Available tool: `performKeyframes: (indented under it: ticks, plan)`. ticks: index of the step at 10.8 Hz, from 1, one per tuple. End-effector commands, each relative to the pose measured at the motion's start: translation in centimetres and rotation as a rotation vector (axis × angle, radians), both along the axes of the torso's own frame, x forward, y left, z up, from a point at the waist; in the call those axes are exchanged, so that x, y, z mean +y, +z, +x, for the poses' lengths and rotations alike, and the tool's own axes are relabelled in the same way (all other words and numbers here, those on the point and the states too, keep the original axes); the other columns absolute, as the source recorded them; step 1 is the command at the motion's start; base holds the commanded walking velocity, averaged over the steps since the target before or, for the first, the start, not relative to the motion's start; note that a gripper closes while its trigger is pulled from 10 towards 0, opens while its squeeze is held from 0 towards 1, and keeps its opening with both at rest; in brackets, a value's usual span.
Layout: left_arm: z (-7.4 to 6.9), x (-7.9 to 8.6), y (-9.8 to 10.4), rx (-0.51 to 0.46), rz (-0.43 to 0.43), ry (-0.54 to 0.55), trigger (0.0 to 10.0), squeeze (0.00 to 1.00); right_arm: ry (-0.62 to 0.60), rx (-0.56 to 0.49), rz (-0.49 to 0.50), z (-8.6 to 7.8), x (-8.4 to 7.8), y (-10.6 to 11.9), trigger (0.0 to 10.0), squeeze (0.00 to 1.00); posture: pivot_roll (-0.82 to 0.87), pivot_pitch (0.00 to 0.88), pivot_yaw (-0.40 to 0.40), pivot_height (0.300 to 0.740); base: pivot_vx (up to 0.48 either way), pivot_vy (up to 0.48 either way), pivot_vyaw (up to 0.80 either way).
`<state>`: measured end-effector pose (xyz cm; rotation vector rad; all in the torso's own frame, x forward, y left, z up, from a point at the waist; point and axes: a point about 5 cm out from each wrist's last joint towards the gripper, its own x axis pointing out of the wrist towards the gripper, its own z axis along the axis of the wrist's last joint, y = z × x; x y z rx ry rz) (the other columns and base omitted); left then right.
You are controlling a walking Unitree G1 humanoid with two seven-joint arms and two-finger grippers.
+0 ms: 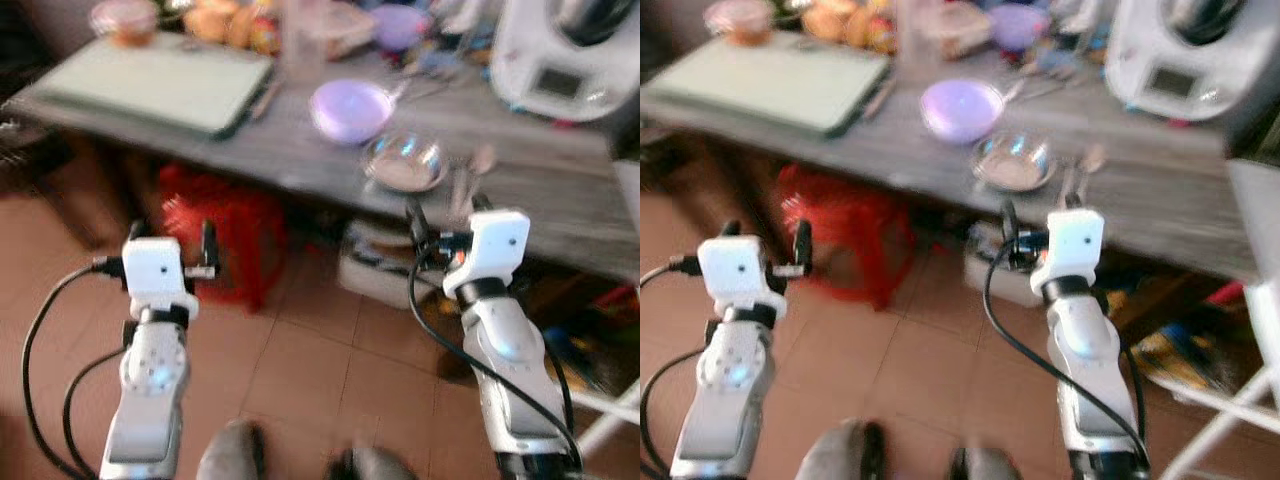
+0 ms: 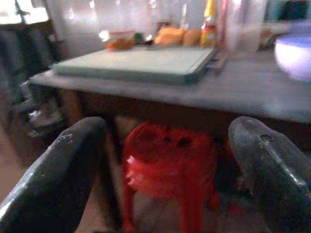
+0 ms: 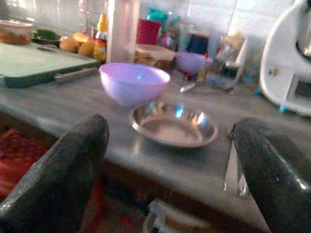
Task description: Setting the table
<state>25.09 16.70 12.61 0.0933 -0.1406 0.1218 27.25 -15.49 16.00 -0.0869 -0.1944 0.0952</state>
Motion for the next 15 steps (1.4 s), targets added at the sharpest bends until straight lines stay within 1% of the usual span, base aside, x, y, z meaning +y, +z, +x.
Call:
performKeyframes:
  ticks: [1, 2, 4, 5, 6, 8, 9, 15]
  plan:
    - [0.03, -0.44, 0.13, -0.004, -0.004, -0.023, 10.0, 0.00, -0.034, 0.022, -0.007, -0.18, -0.85, -0.38, 10.0, 0.00, 0.02, 0.116, -0.041, 0.740, -0.255, 0.000, -0.43]
    - [0.00, -0.43, 0.14, -0.004, -0.002, -0.023, 10.0, 0.00, -0.034, 0.022, 0.004, -0.23, -0.82, -0.42, 10.0, 0.00, 0.02, 0.118, -0.041, 0.740, -0.255, 0.000, -0.80]
    - [-0.28, -0.39, 0.07, 0.001, 0.000, -0.024, 10.0, 0.00, -0.037, 0.026, -0.005, -0.46, -0.82, -0.54, 10.0, 0.00, 0.02, 0.130, -0.042, 0.740, -0.244, 0.000, -0.80]
    - [-0.34, -0.45, 0.04, 0.001, -0.002, -0.029, 10.0, 0.00, -0.036, 0.027, -0.007, -0.49, -0.79, -0.59, 10.0, 0.00, 0.02, 0.133, -0.042, 0.740, 0.000, 0.000, -0.45]
    - [-0.44, -0.78, 0.18, -0.011, -0.002, -0.064, 10.0, 0.00, -0.031, 0.027, -0.009, -0.54, -0.73, -0.58, 10.0, 0.00, 0.02, 0.141, -0.042, 0.740, 0.000, 0.000, 0.00]
    - [-0.76, -1.06, 0.27, -0.007, 0.007, -0.089, 10.0, 0.00, -0.022, 0.035, -0.022, -0.86, -0.62, -0.73, 10.0, 0.00, 0.02, 0.157, -0.041, 0.740, 0.000, 0.000, 0.00]
    - [-0.84, -1.08, 0.31, -0.007, 0.004, -0.096, 10.0, 0.00, -0.020, 0.040, -0.025, -0.98, -0.58, -0.79, 10.0, 0.00, 0.02, 0.165, -0.041, 0.740, 0.000, -0.262, 0.00]
    - [-0.94, -1.21, 0.50, -0.002, -0.009, -0.121, 10.0, 0.00, -0.022, 0.054, -0.042, -1.03, -0.57, -0.96, 10.0, 0.00, 0.02, 0.184, -0.039, 0.740, 0.000, -0.480, 0.00]
